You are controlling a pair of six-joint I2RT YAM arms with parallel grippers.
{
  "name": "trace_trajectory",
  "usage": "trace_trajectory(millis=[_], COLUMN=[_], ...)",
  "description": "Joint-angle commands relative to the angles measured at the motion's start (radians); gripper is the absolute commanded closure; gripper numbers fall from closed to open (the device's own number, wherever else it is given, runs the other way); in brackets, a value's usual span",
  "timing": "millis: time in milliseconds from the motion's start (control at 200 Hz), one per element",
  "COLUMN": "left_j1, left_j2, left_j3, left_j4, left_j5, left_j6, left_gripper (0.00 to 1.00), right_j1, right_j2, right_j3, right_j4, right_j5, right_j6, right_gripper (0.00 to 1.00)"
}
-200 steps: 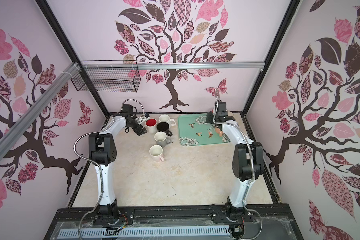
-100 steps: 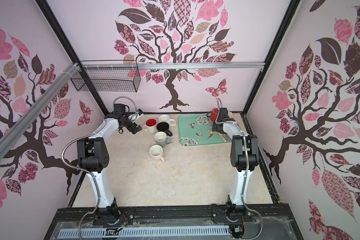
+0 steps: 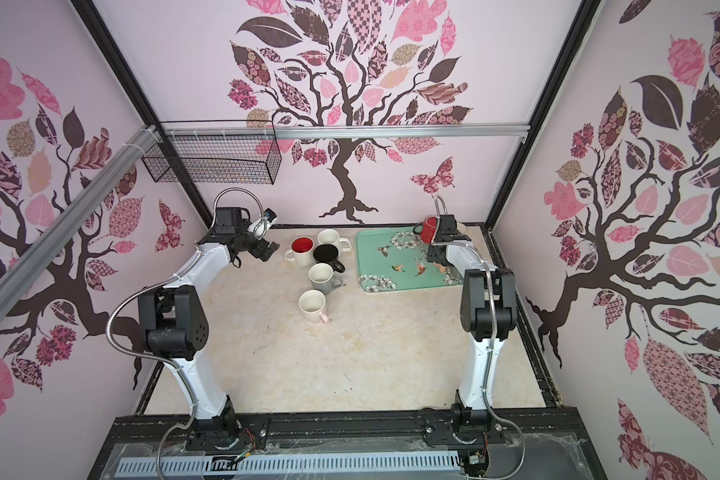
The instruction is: Turn the mug right side up
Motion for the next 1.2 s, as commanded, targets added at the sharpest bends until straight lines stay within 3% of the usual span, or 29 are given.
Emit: trace_trajectory(millis=[0, 335, 645, 800, 1020, 1195], left_j1=[0.000, 0.001, -0.002, -0.003, -0.021, -0.146], left_j2=[-0.044, -0.102, -0.138, -0.186, -0.239, -0.226], left_j3=[-0.035, -0.065, -0.096, -0.168, -0.213, -0.147], left_j4=[0.031, 0.117, 0.171, 0.271, 0.312, 0.202], left_j5=[0.039, 0.144, 0.147, 0.129, 0.183, 0.172], left_j6=[-0.061, -0.200, -0.332, -0.415, -0.628, -0.683], left_gripper=[0.03, 0.03, 0.03, 0.03, 0.03, 0.03], right_j1=[-0.006, -0.009, -0.006, 0.020, 0.092, 0.185], right_j2=[0.039, 0.119, 0.102, 0.044, -0.031, -0.074], right_j3=[0.004, 0.055, 0.054, 0.013, -0.088, -0.193], right_j4=[0.000, -0.014, -0.027, -0.014, 0.010, 0.019], right_j5=[0.021, -0.008, -0.053, -0.042, -0.073, -0.091], right_j6=[-0.009, -0.009, -0.061, -0.087, -0.080, -0.066], right_gripper=[0.43, 0.51, 0.88, 0.98, 1.00, 1.00])
